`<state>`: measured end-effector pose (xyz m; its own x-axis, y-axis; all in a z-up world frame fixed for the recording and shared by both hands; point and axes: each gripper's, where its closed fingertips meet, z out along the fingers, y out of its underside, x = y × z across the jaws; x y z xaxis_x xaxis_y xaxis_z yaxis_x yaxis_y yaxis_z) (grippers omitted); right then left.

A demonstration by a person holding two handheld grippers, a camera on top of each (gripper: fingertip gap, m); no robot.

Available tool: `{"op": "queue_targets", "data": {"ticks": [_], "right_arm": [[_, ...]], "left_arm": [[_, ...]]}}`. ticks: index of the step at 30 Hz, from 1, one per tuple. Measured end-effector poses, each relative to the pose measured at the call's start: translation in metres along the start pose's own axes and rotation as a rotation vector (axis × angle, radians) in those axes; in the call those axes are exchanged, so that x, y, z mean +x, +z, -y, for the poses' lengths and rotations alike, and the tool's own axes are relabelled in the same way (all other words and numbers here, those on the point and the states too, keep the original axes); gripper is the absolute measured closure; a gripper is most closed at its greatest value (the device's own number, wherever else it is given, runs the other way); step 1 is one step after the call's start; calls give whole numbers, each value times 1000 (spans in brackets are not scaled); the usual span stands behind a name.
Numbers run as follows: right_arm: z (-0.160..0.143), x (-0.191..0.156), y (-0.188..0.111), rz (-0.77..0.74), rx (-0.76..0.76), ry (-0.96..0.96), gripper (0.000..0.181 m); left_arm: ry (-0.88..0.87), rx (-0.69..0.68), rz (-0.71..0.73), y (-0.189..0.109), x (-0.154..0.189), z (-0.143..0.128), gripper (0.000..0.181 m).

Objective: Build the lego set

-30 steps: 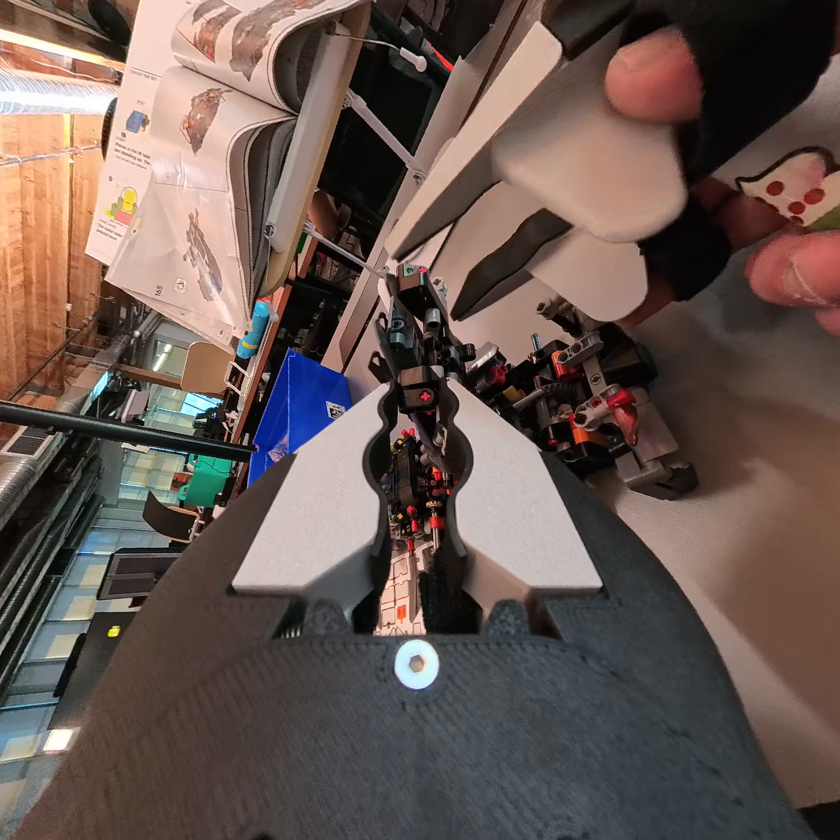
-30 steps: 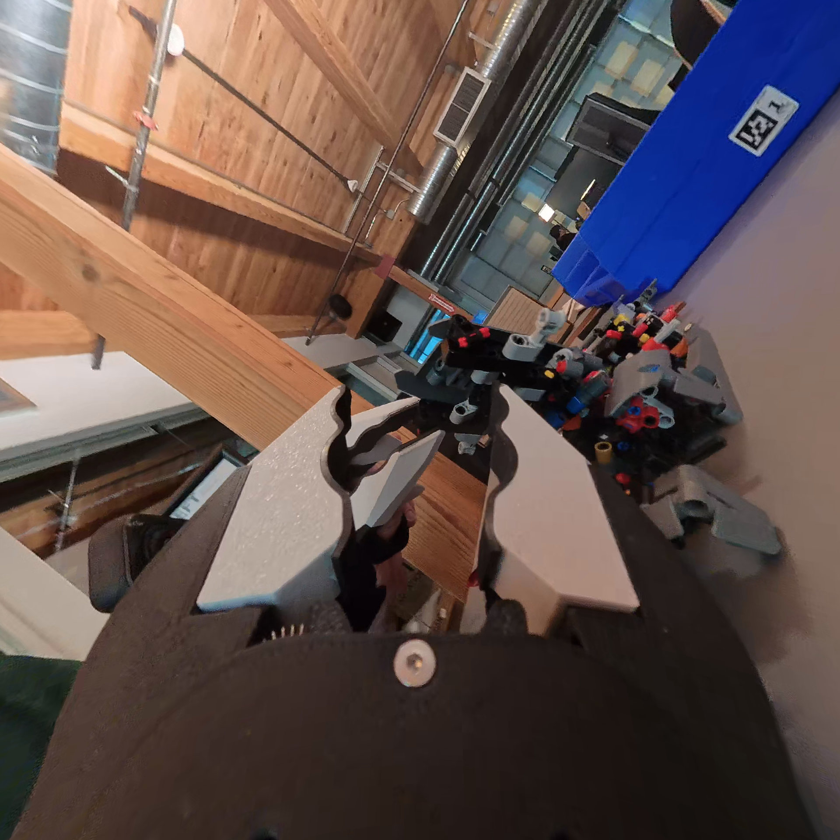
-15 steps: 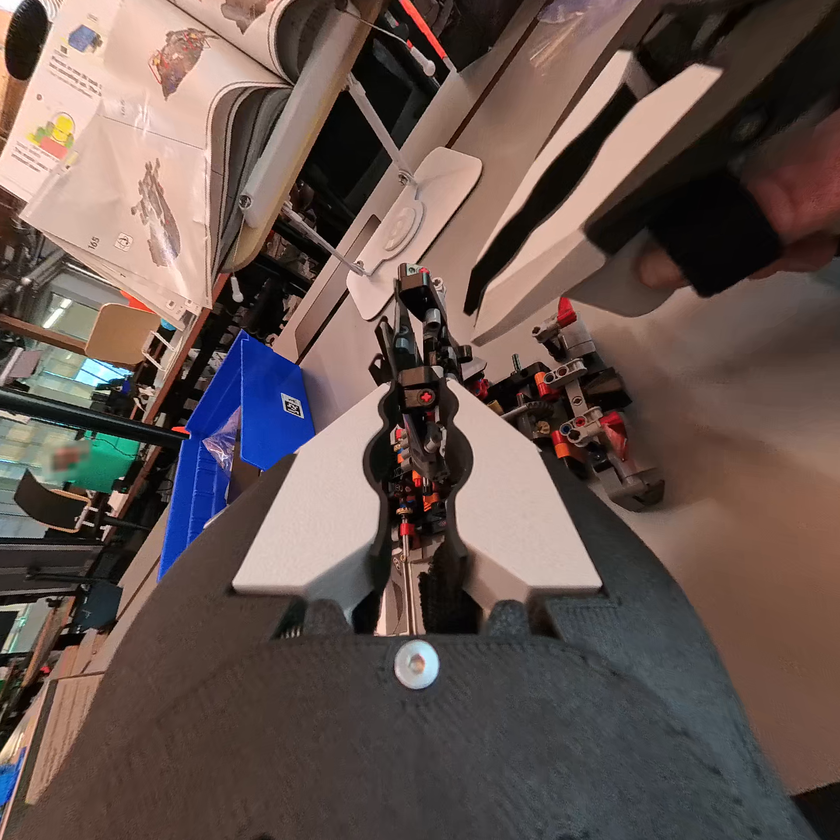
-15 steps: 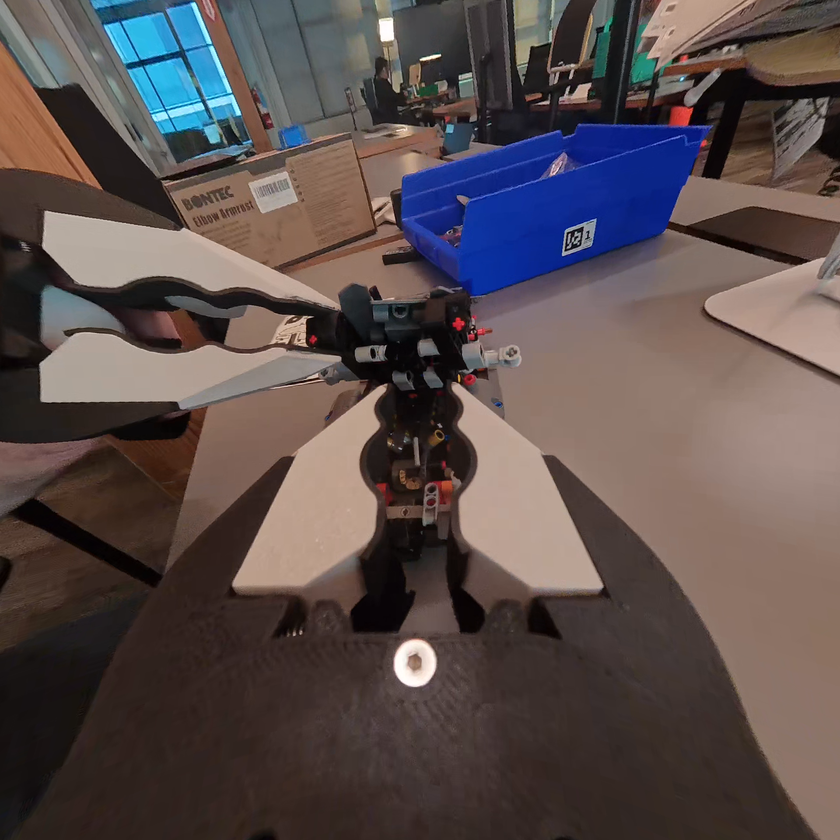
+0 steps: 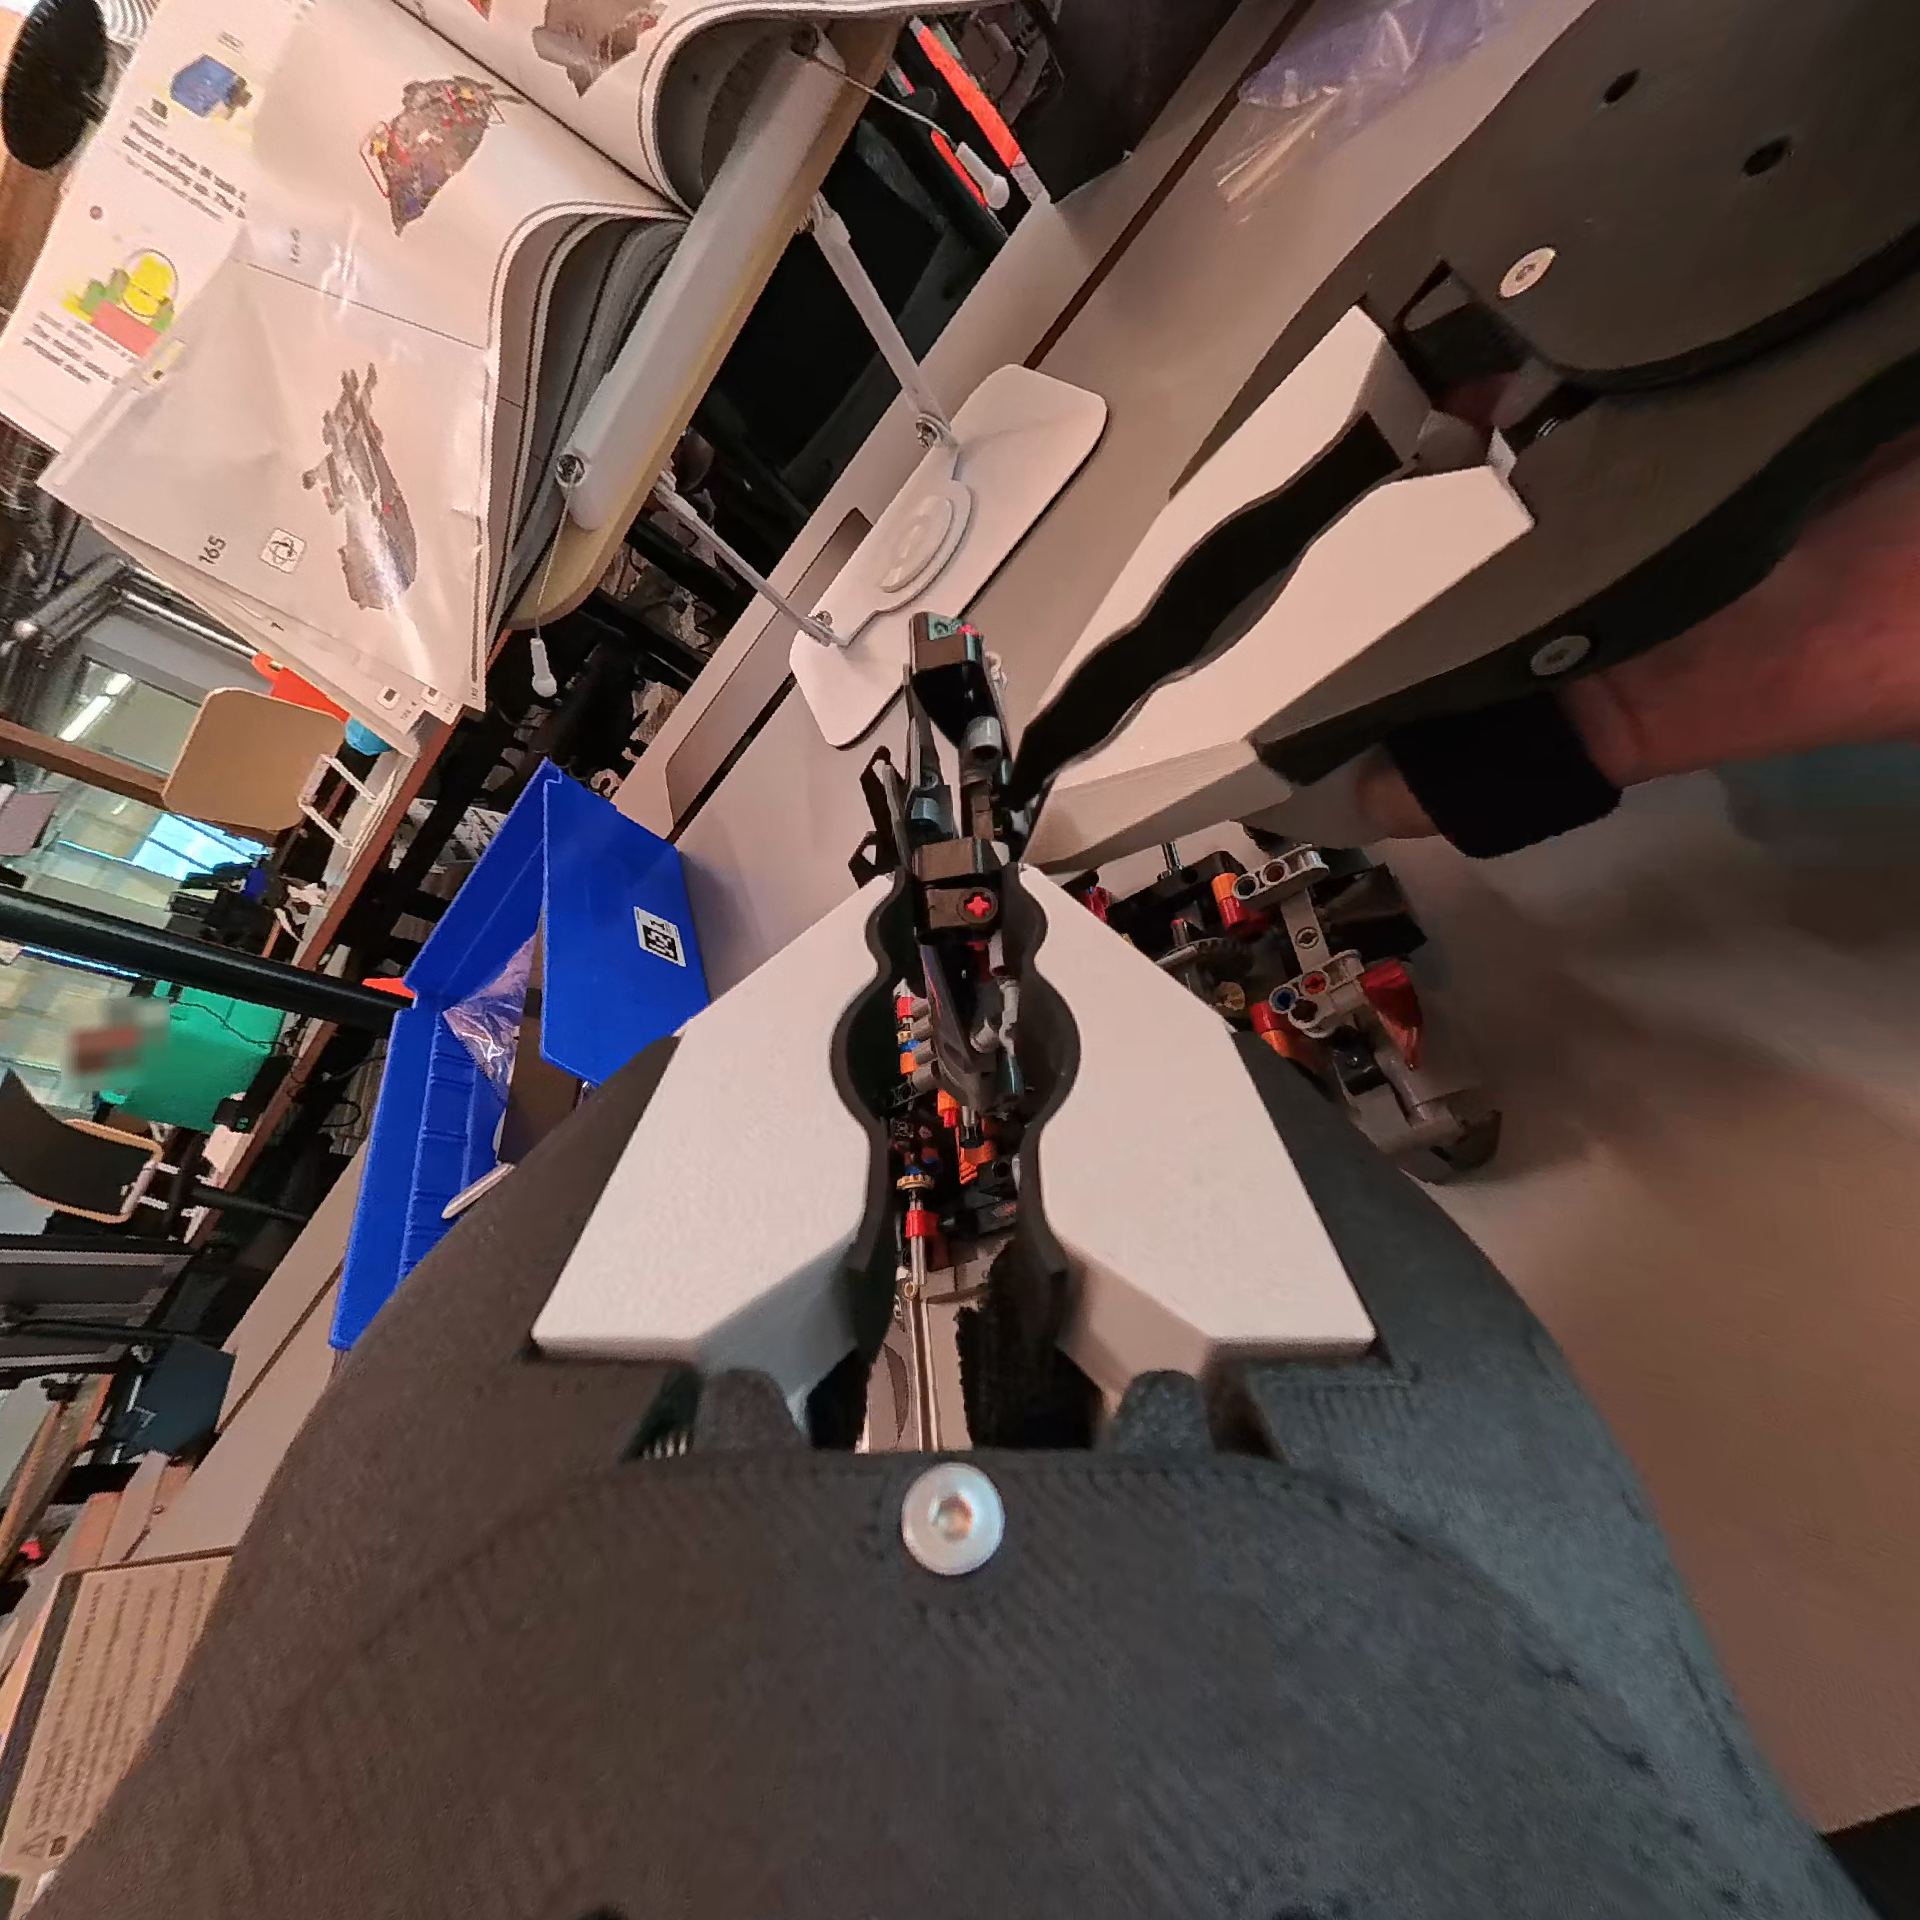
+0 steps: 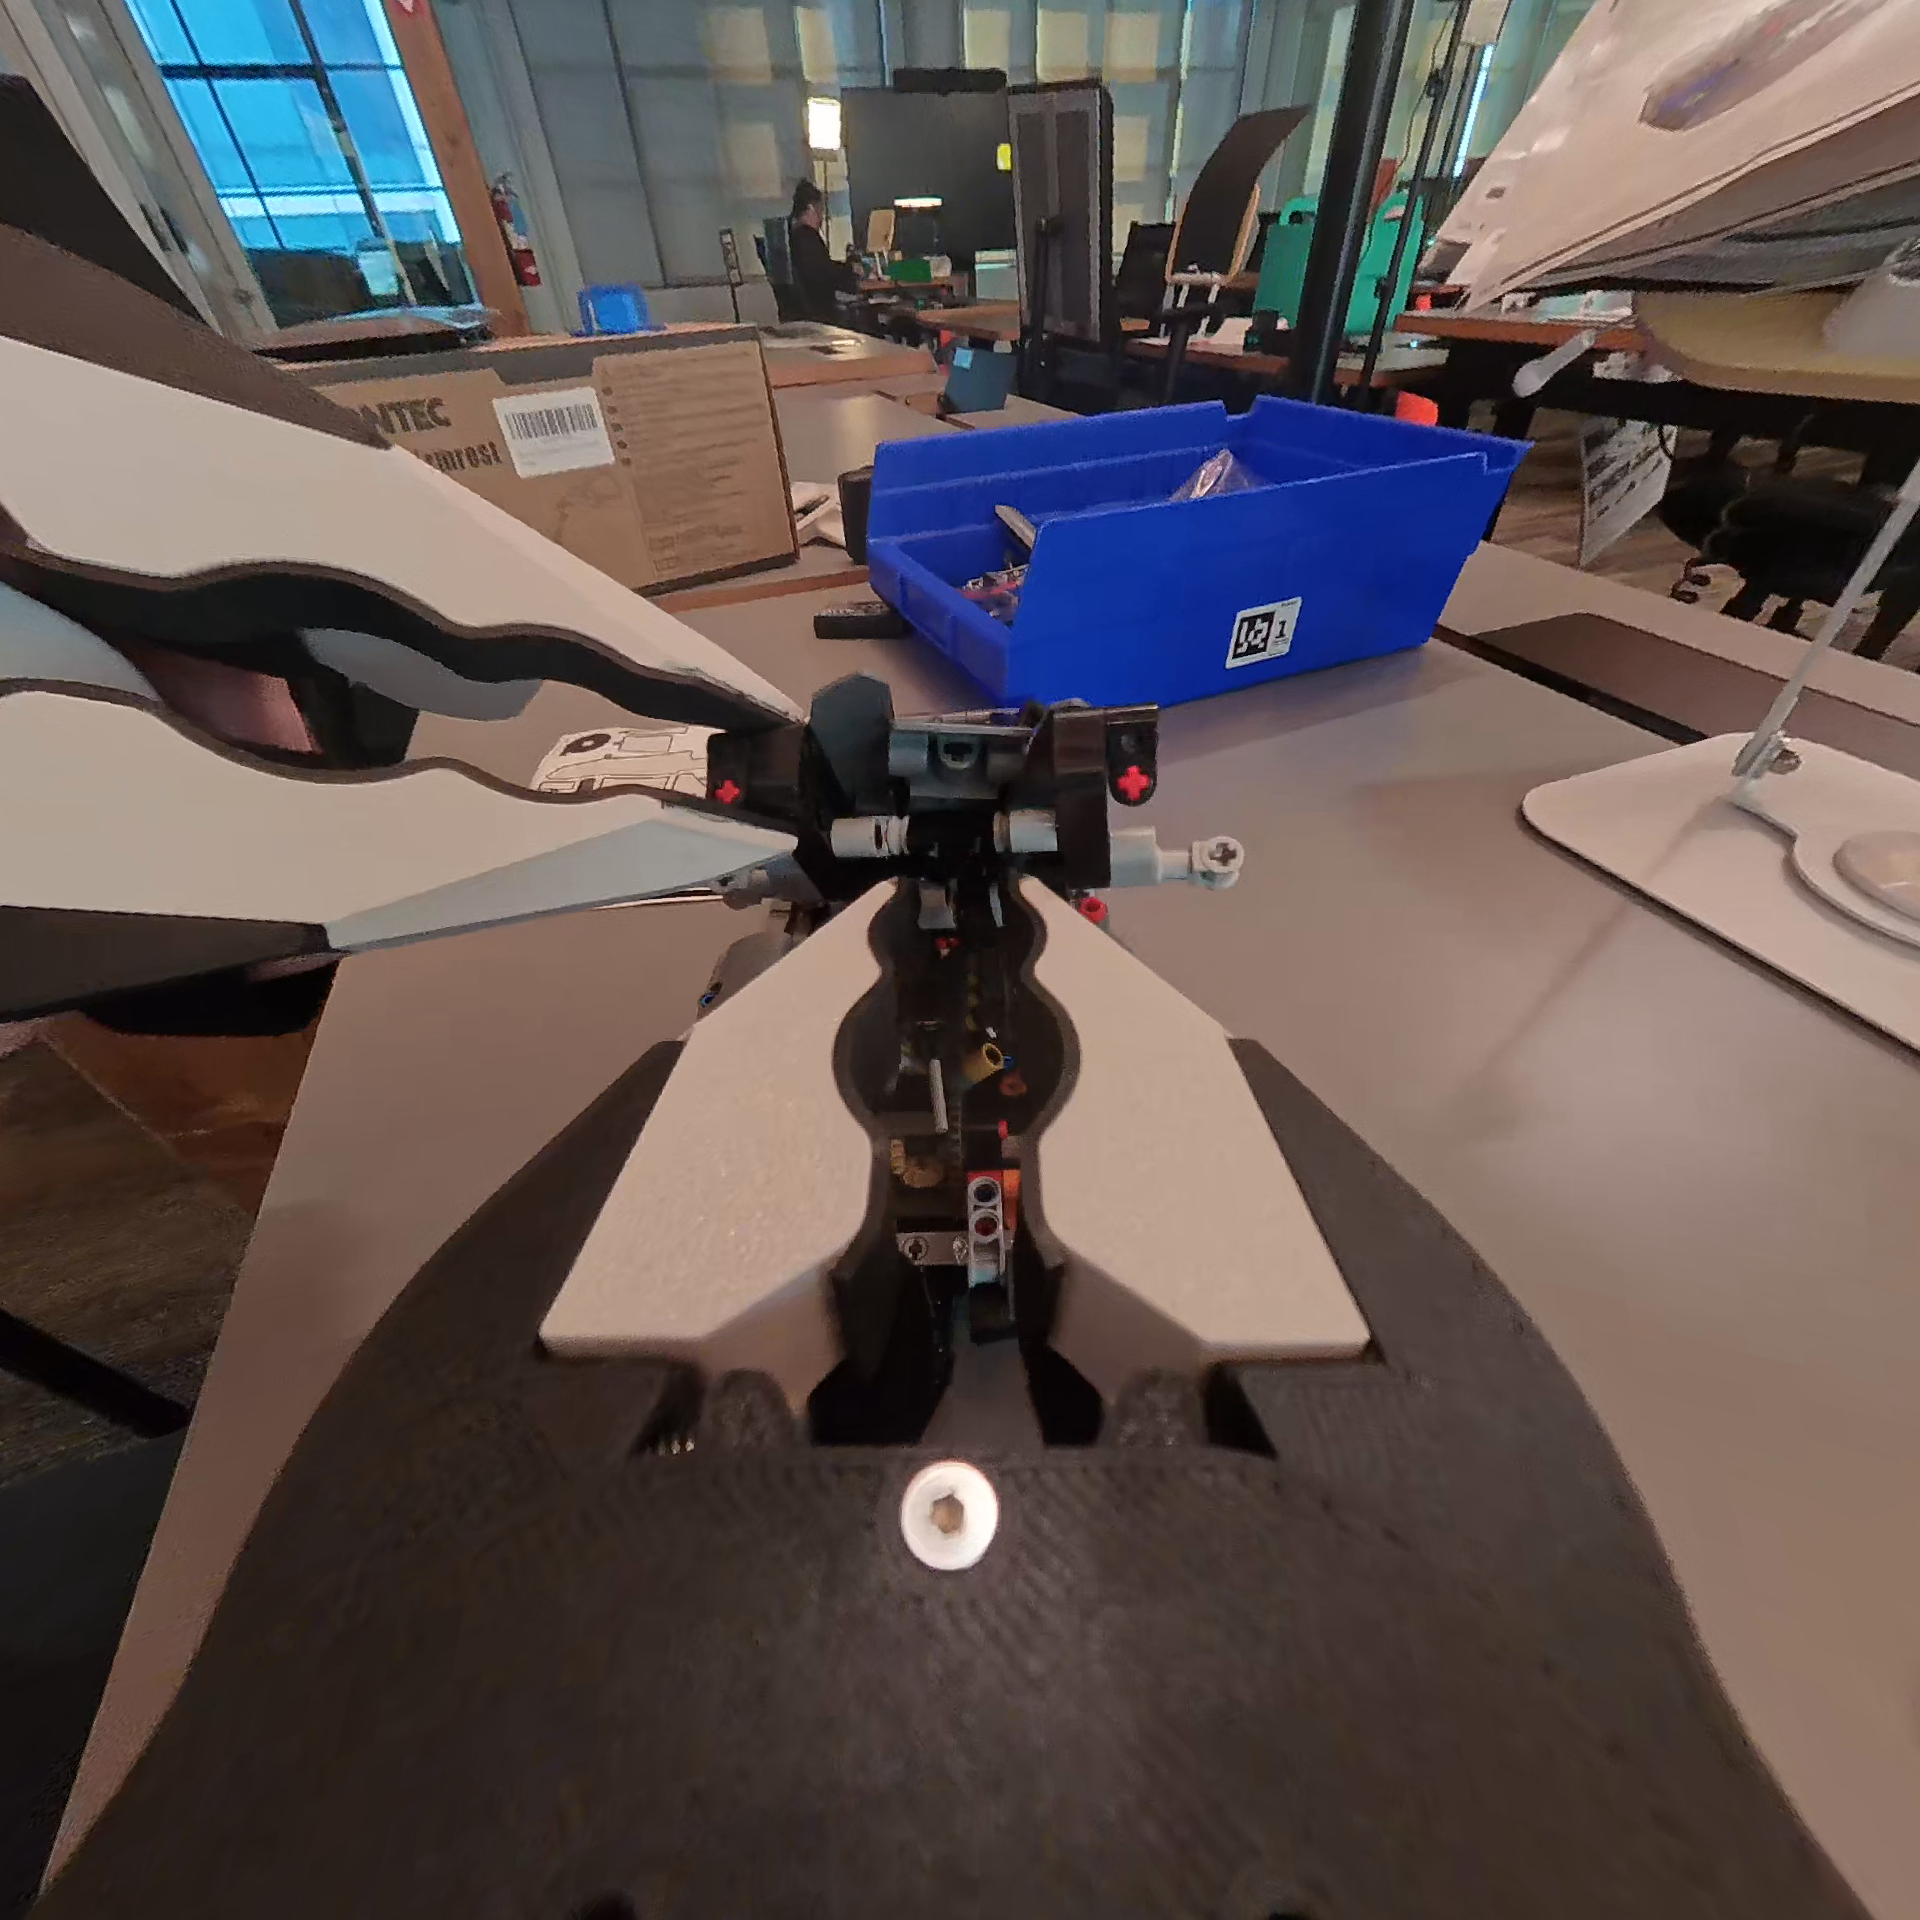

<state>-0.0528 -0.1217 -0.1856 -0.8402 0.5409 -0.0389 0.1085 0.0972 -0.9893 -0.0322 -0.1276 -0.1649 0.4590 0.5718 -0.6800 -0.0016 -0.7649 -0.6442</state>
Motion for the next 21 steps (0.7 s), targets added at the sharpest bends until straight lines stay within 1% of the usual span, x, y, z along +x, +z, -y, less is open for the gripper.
{"op": "queue_targets", "data": {"ticks": [3,6,9,13,18,21], "right_arm": [[3,0,-2,-4,22,-8,168],[0,0,1,-18,4,-20,168],[-2,2,4,-36,-11,-25,172],[-2,0,5,-16,-7,-4,167],[-3,-1,6,-7,-9,2,167],[-4,-2,7,2,-18,38,167]], "left_arm": [[10,-1,2,1,2,0,167],[6,1,4,1,3,1,167],[5,0,4,2,4,2,167],[-2,4,4,2,3,3,167],[-24,19,5,2,3,3,167],[-45,26,0,2,3,3,167]]}}
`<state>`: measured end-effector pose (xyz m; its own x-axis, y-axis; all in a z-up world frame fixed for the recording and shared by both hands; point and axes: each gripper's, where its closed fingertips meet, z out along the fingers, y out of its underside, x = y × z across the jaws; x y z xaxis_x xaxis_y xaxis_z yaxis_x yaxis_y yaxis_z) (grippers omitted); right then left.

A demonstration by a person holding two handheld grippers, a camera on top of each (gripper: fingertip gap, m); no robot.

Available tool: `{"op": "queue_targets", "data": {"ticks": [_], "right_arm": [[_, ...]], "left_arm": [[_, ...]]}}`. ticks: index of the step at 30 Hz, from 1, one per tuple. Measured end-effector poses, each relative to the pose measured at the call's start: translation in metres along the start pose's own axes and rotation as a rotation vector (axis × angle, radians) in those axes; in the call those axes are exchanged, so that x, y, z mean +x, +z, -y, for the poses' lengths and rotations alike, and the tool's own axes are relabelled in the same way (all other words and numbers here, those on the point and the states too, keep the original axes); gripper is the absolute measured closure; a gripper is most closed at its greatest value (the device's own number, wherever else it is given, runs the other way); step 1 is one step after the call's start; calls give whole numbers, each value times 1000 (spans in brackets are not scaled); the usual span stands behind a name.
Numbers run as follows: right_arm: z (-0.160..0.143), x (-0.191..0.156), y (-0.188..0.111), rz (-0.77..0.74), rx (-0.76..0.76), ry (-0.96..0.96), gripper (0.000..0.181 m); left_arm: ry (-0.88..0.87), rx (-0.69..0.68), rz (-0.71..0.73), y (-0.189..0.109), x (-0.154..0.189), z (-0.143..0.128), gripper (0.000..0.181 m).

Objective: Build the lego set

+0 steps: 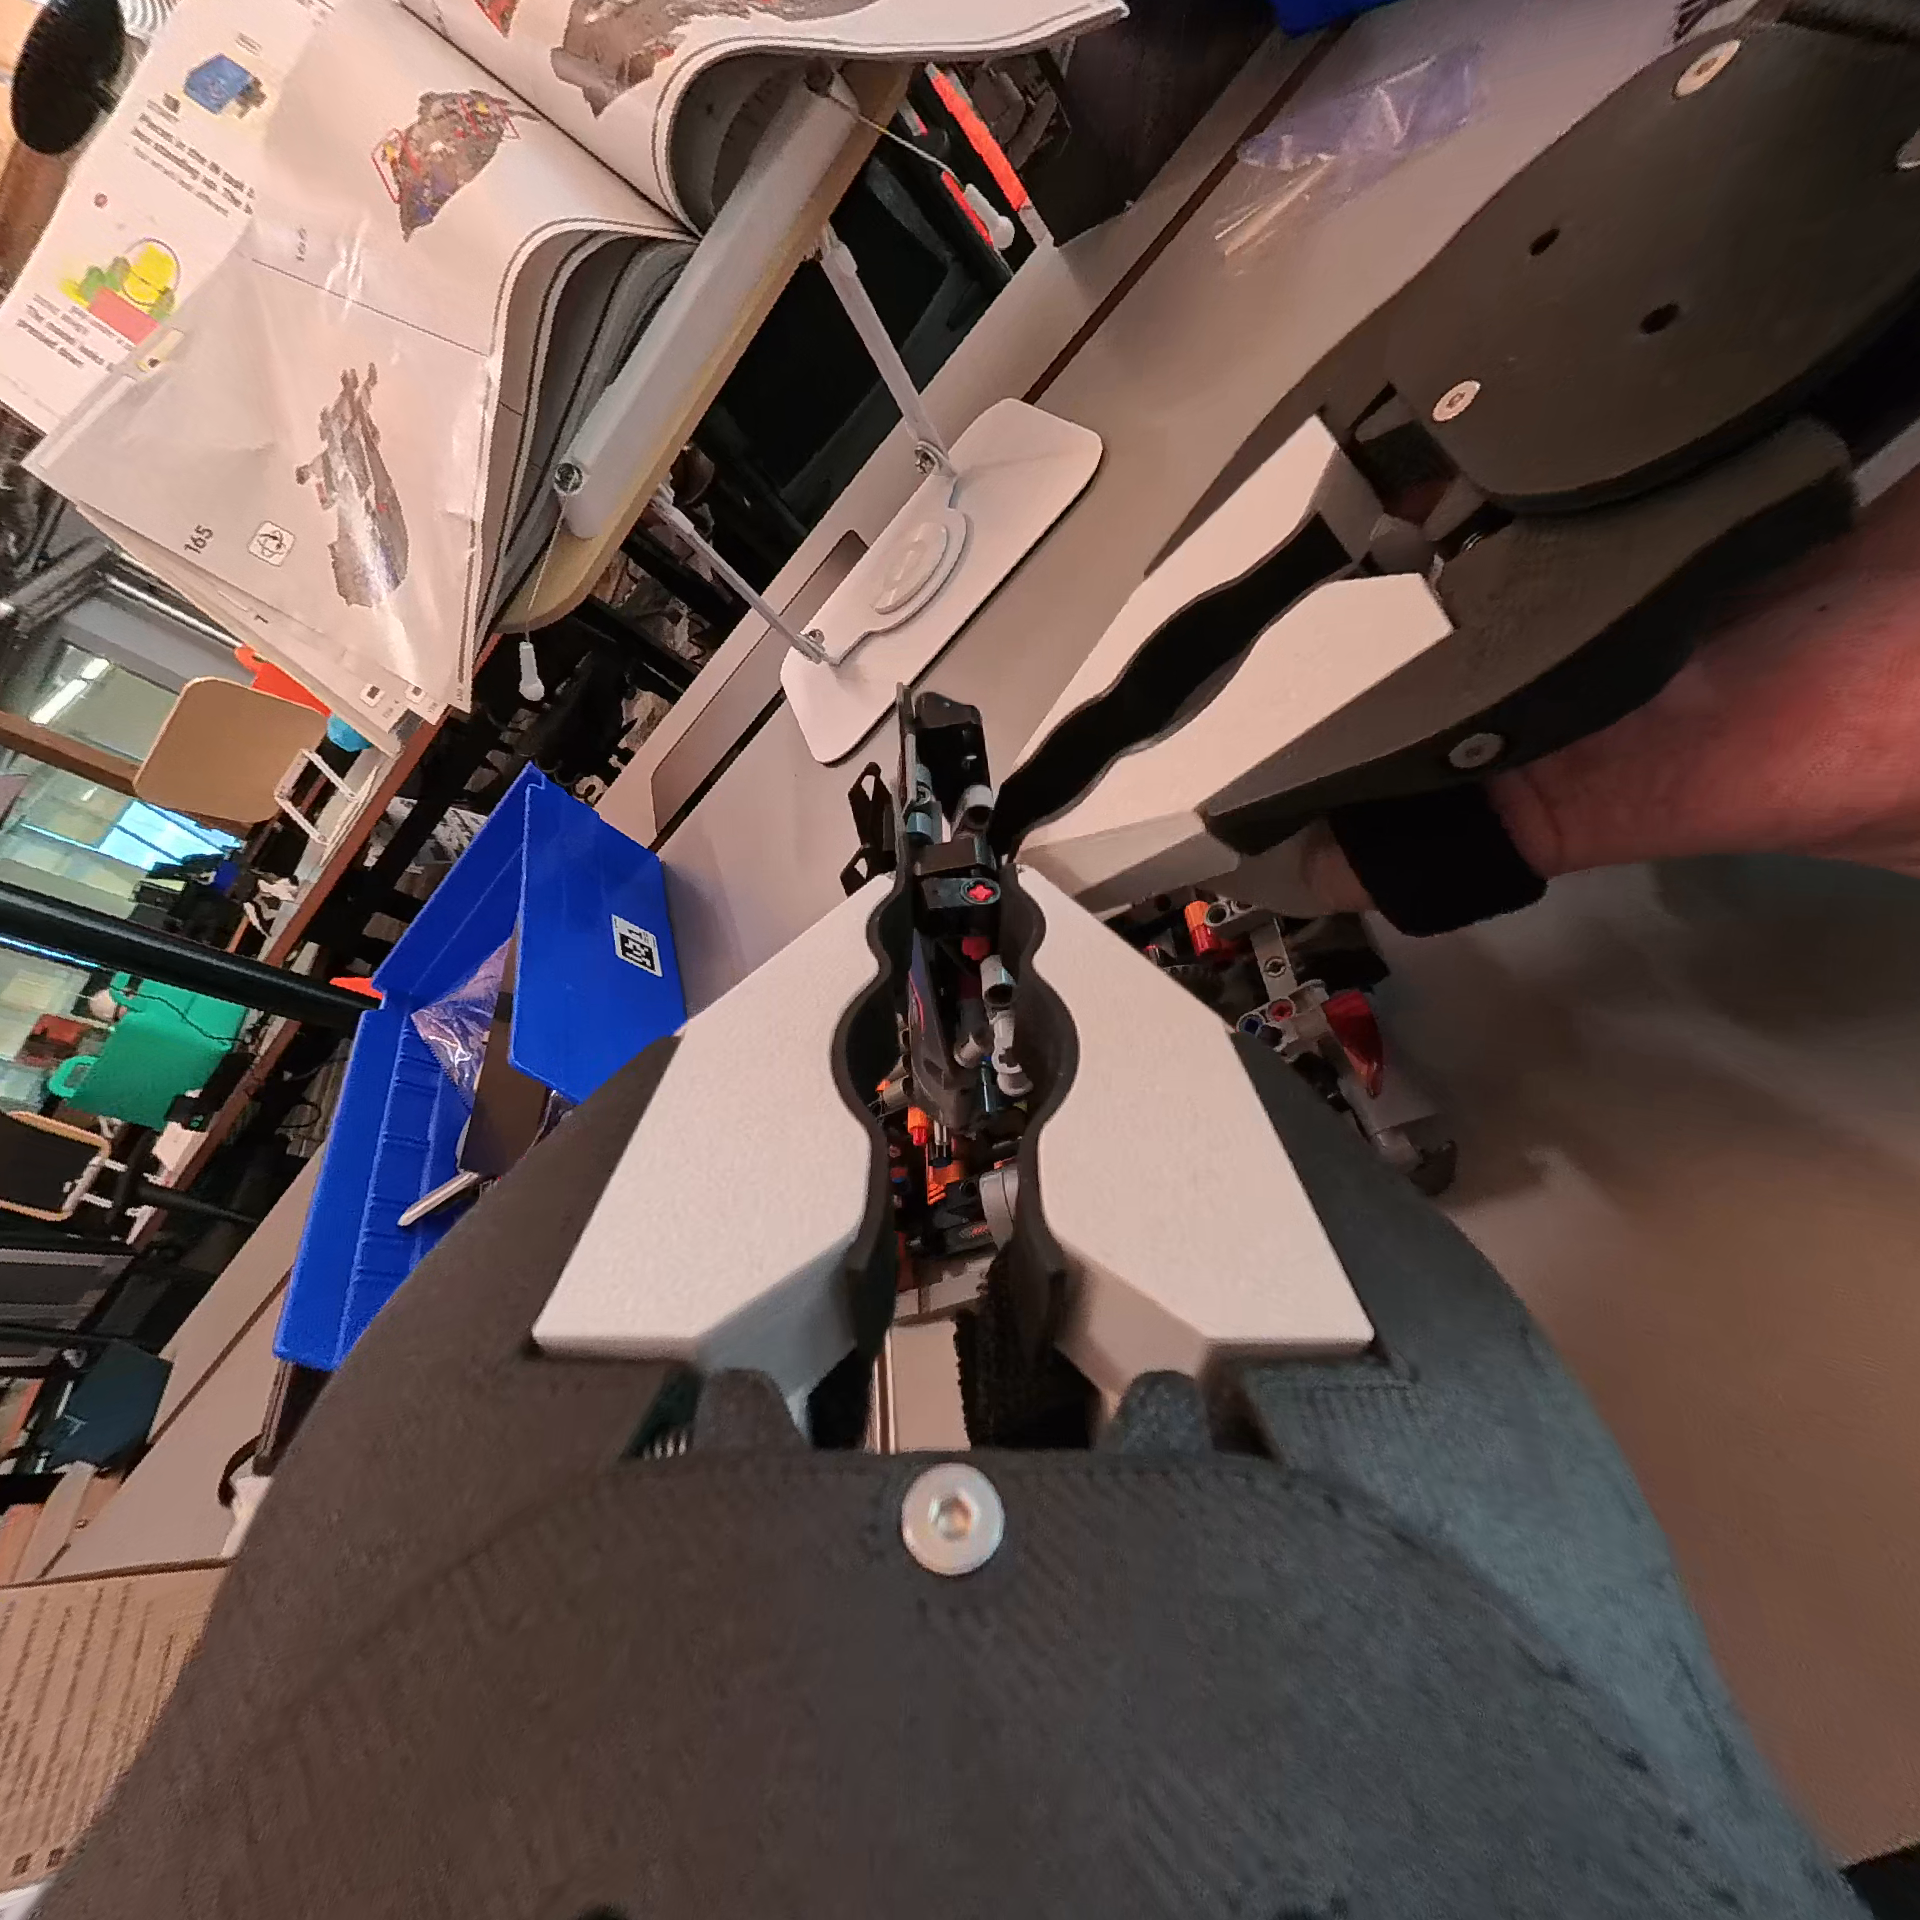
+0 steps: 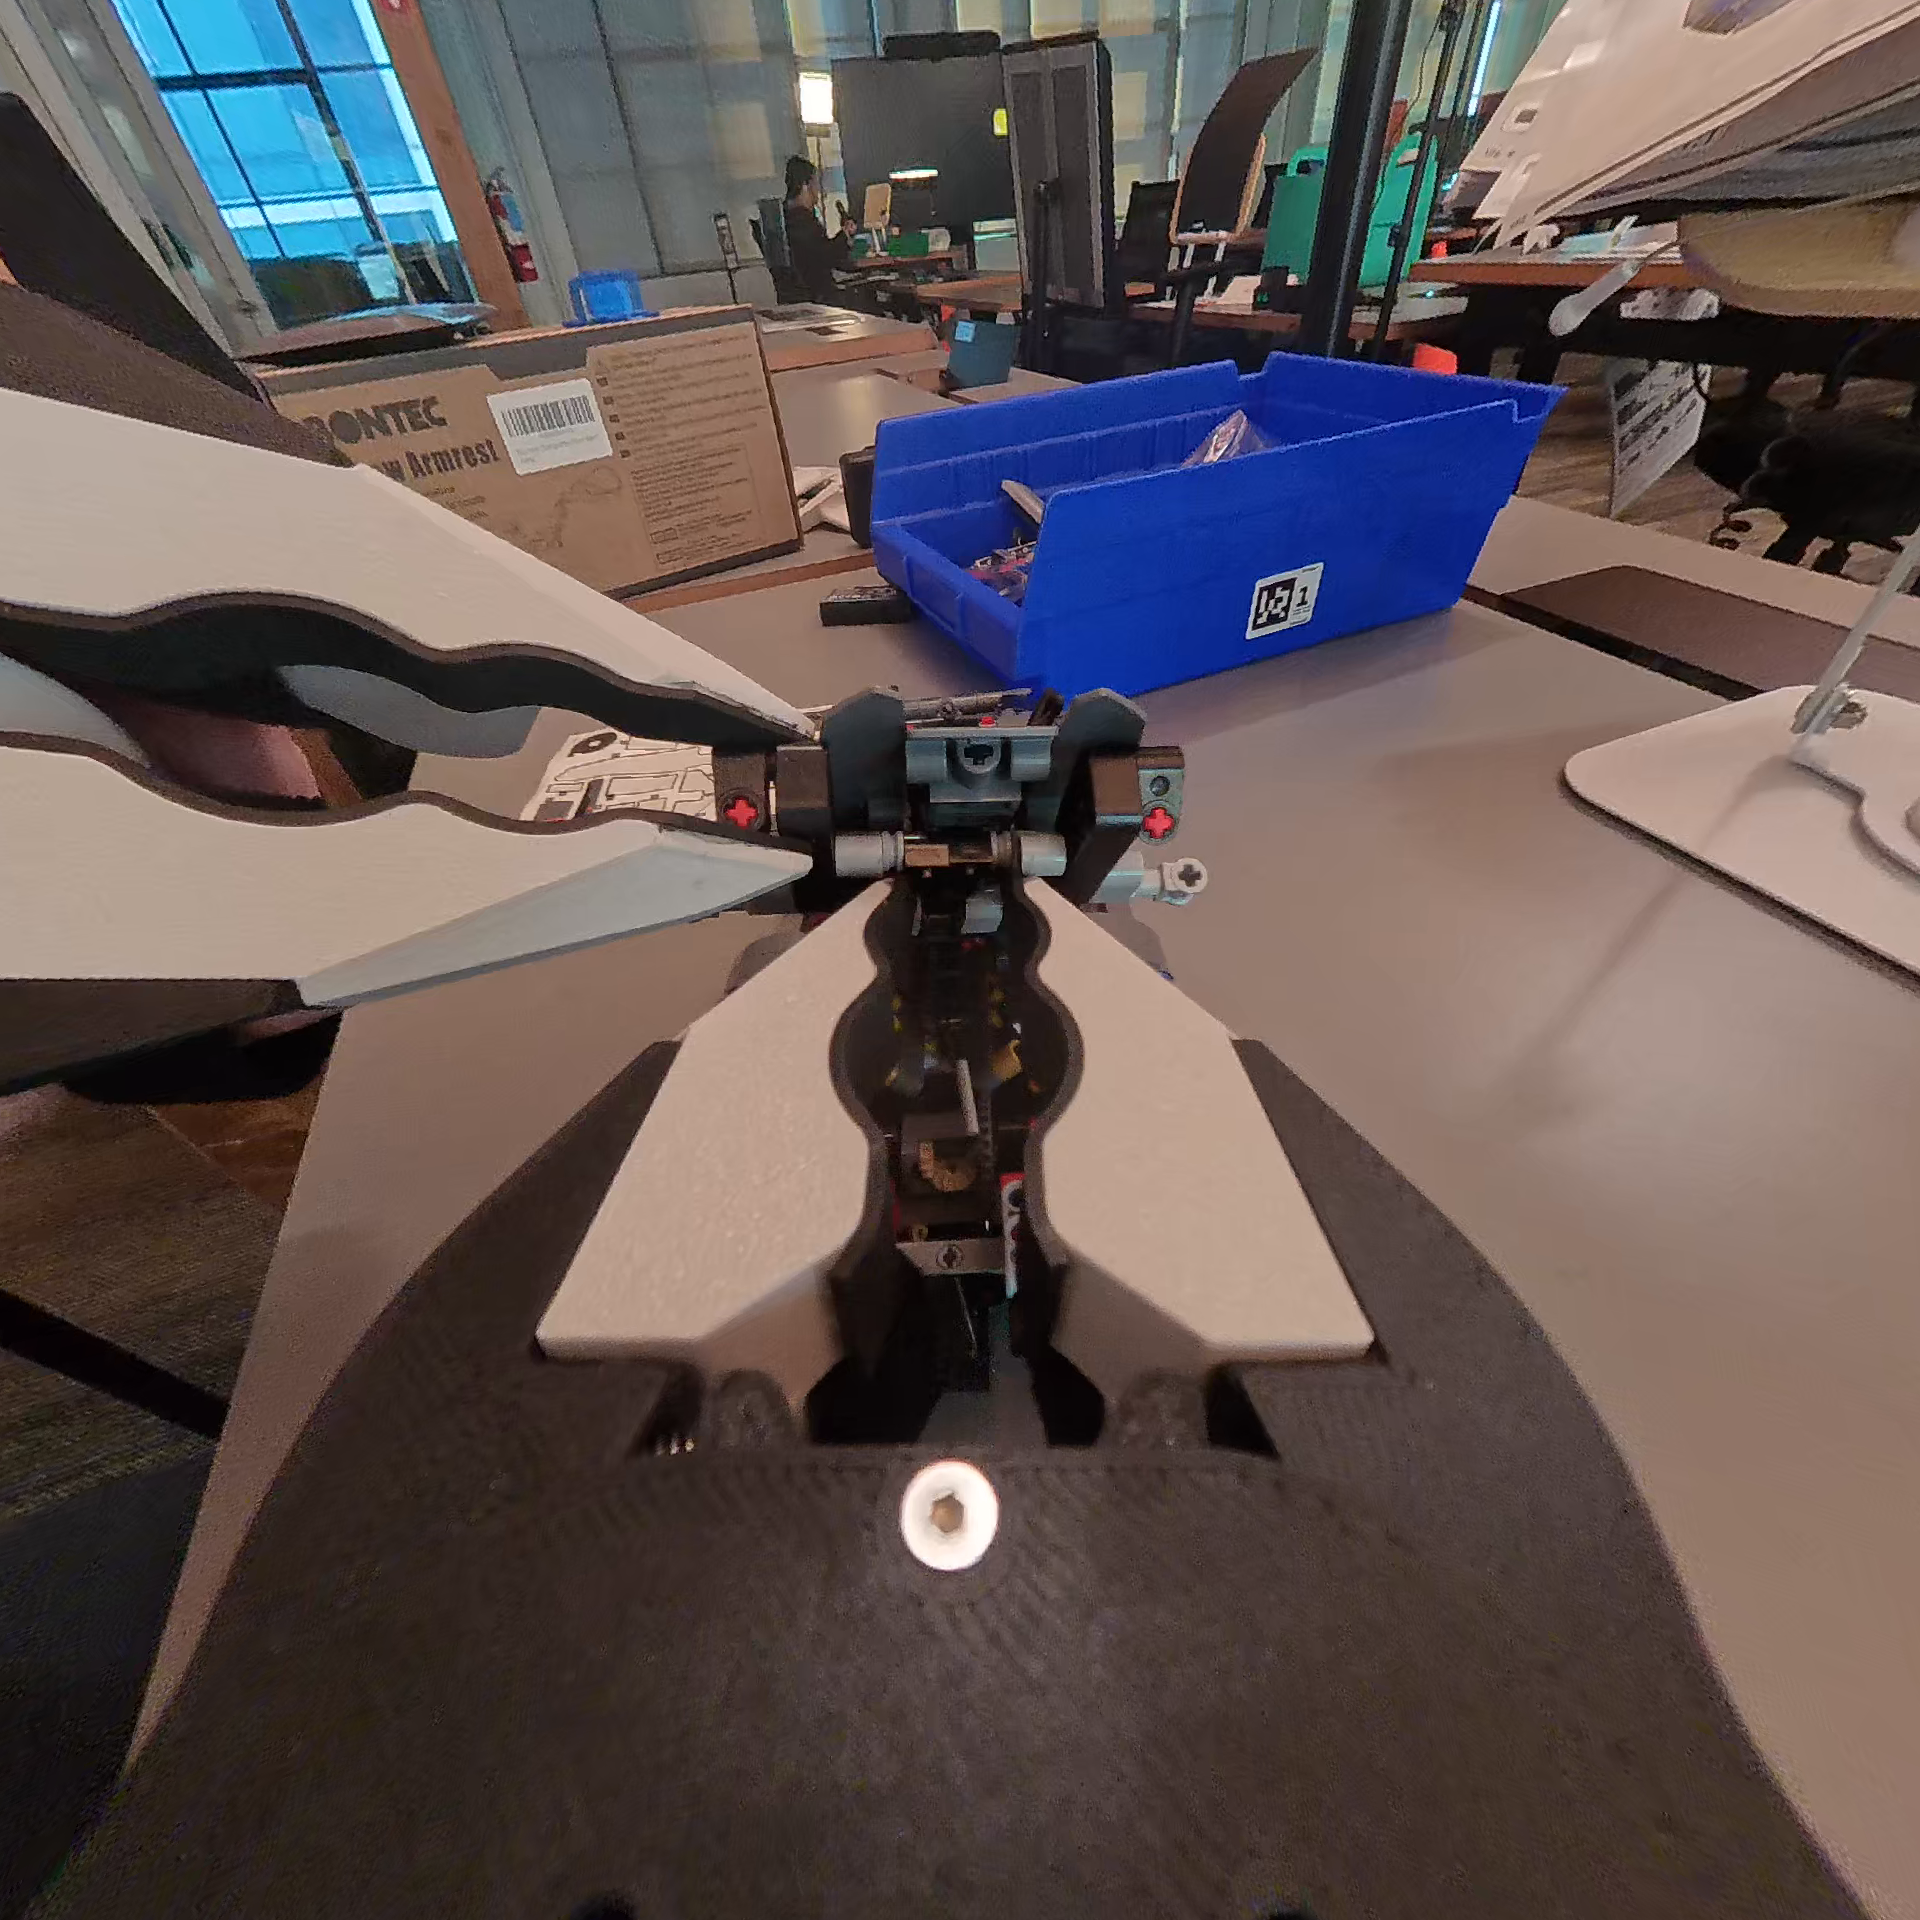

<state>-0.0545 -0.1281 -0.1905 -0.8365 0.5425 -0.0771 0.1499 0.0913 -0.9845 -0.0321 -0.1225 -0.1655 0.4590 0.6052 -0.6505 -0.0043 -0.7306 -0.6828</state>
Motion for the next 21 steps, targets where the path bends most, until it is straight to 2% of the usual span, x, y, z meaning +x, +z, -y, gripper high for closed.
{"op": "queue_targets", "data": {"ticks": [3,6,14,17,21], "right_arm": [[0,-2,3,2,-10,11,170],[0,-2,6,22,-11,61,181],[-3,-2,3,48,-19,24,172],[-1,-3,-5,30,-17,-56,168],[5,6,-20,13,2,-41,167]], "left_arm": [[-24,7,-1,0,-3,1,167],[-36,16,-7,-1,-5,1,167],[-47,33,-12,1,-4,2,167],[-77,63,-17,-2,-7,9,167],[-112,95,-44,-5,-7,16,168]]}}
